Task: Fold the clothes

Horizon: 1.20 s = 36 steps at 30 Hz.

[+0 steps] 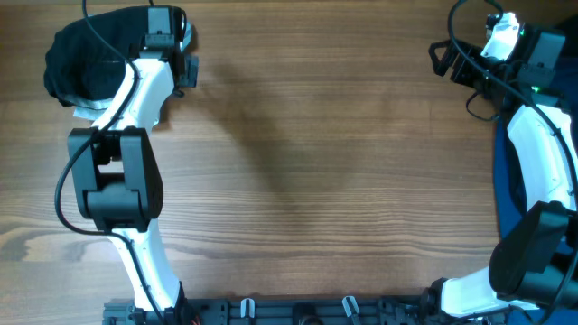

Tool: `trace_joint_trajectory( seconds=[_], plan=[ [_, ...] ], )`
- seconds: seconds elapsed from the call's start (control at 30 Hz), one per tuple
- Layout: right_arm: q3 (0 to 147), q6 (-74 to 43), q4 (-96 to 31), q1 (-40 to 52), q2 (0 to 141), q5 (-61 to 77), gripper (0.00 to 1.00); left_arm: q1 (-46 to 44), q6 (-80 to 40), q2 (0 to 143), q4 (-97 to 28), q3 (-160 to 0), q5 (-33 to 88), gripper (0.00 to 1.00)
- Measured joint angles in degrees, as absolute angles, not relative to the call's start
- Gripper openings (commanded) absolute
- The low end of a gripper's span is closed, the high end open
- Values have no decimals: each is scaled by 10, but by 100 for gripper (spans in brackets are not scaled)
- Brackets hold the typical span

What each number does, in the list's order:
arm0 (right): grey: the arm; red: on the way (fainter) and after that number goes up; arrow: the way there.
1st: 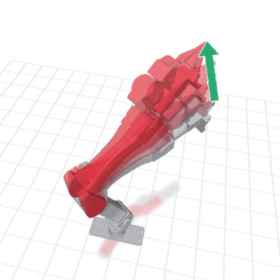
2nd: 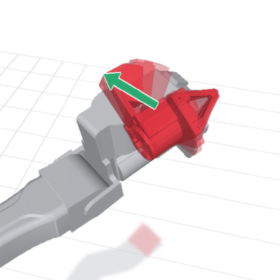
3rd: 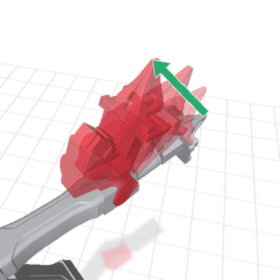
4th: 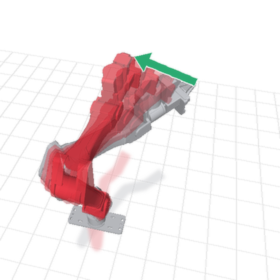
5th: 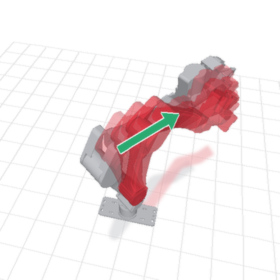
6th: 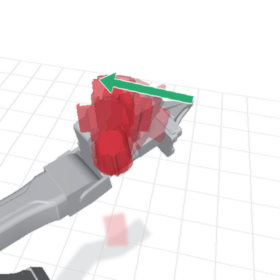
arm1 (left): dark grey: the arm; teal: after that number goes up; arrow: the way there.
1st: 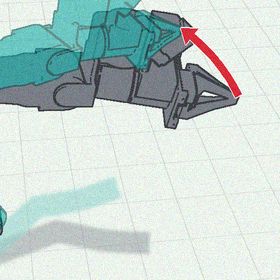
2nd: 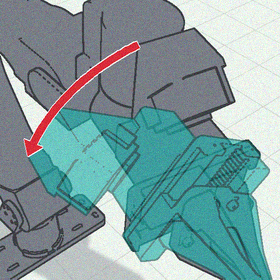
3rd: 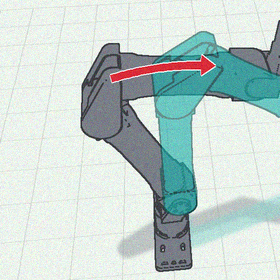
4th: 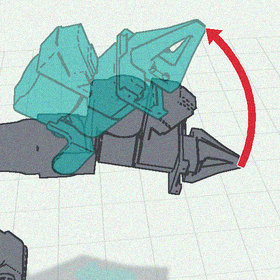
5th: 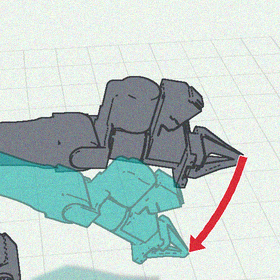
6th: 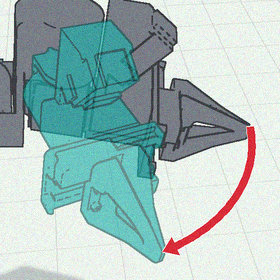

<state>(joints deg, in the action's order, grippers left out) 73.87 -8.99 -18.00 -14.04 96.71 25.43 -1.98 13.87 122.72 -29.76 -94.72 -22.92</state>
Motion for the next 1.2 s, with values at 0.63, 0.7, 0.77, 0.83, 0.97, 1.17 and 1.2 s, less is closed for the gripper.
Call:
trace_joint_trajectory(
  seconds=[0.63, 0.7, 0.77, 0.83, 0.97, 1.17, 1.2],
  plan=[
    [739, -90, -180, -140, 967, 254, 100, -20, 143, 1249, -308, -947, -276, 99],
    [739, -90, -180, -140, 967, 254, 100, -20, 143, 1249, -308, -947, -276, 89],
    [739, -90, -180, -140, 967, 254, 100, -20, 145, 1249, -309, -947, -279, 84],
    [739, -90, -180, -140, 967, 254, 99, -20, 146, 1249, -309, -947, -283, 81],
    [739, -90, -180, -140, 967, 254, 100, -20, 147, 1249, -309, -947, -287, 72],
    [739, -90, -180, -140, 967, 254, 99, -43, 148, 1249, -282, -945, -349, 56],
    [739, -90, -180, -140, 967, 254, 100, -54, 149, 1249, -279, -945, -356, 46]
  ],
)
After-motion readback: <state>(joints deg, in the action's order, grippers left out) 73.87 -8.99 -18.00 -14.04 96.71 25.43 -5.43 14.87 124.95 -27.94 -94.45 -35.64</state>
